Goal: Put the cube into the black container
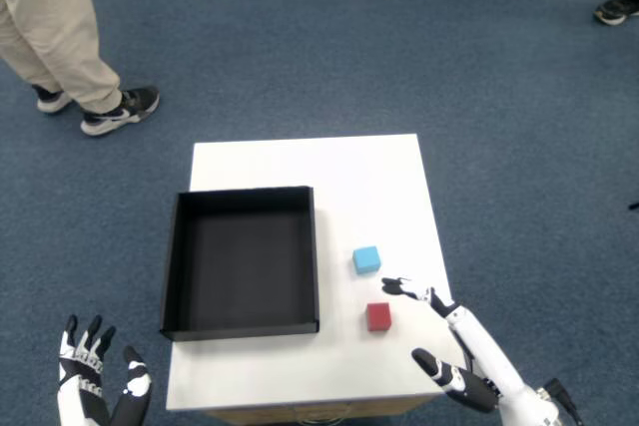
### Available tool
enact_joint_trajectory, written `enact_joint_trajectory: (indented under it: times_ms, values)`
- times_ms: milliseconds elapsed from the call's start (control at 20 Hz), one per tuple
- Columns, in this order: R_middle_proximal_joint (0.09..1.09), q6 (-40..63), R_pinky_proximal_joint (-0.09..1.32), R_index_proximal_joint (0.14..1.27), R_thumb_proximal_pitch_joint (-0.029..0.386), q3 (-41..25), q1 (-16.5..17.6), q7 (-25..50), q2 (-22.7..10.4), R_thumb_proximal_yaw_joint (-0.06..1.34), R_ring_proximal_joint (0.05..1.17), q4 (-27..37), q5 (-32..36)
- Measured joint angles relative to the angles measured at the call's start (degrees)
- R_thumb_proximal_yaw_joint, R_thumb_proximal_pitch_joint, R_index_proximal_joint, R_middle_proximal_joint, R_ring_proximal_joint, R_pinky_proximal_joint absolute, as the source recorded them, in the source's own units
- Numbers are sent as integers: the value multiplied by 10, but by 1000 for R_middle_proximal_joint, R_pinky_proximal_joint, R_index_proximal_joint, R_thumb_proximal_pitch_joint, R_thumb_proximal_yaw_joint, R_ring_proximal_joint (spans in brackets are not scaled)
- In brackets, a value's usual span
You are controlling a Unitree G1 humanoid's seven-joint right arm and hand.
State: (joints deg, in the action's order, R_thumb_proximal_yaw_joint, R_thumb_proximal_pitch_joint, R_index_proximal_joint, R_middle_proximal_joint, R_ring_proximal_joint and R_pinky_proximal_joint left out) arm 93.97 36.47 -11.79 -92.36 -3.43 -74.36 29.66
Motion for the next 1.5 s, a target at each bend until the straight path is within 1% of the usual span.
enact_joint_trajectory:
  times_ms: [200, 450, 650, 700, 850, 1000, 1150, 1250, 1350, 1400, 1500]
  values:
    - [229, 0, 153, 348, -14, 61, -6, 0, 3, 108, 239, 8, -76]
    - [200, 0, 101, 366, -11, 175, -7, -1, 10, 159, 192, 32, -225]
    - [182, 0, 53, 377, -9, 282, -29, -1, 10, 191, 163, 74, -378]
    - [178, 0, 41, 381, -8, 300, -33, -1, 10, 200, 157, 79, -404]
    - [173, 0, 9, 397, -7, 379, -39, 0, 11, 224, 144, 101, -524]
    - [171, 0, -10, 409, -6, 439, -53, 21, 13, 236, 134, 127, -641]
    - [160, -1, -22, 399, -6, 492, -58, 107, 13, 235, 122, 159, -802]
    - [154, -7, -26, 388, -7, 513, -60, 208, 14, 233, 117, 188, -936]
    - [149, -42, -31, 354, -7, 509, -62, 335, 15, 226, 113, 216, -1066]
    - [146, -82, -32, 325, -7, 480, -63, 448, 16, 218, 113, 235, -1155]
    - [143, -166, -31, 293, -8, 392, -68, 673, 18, 199, 116, 256, -1297]
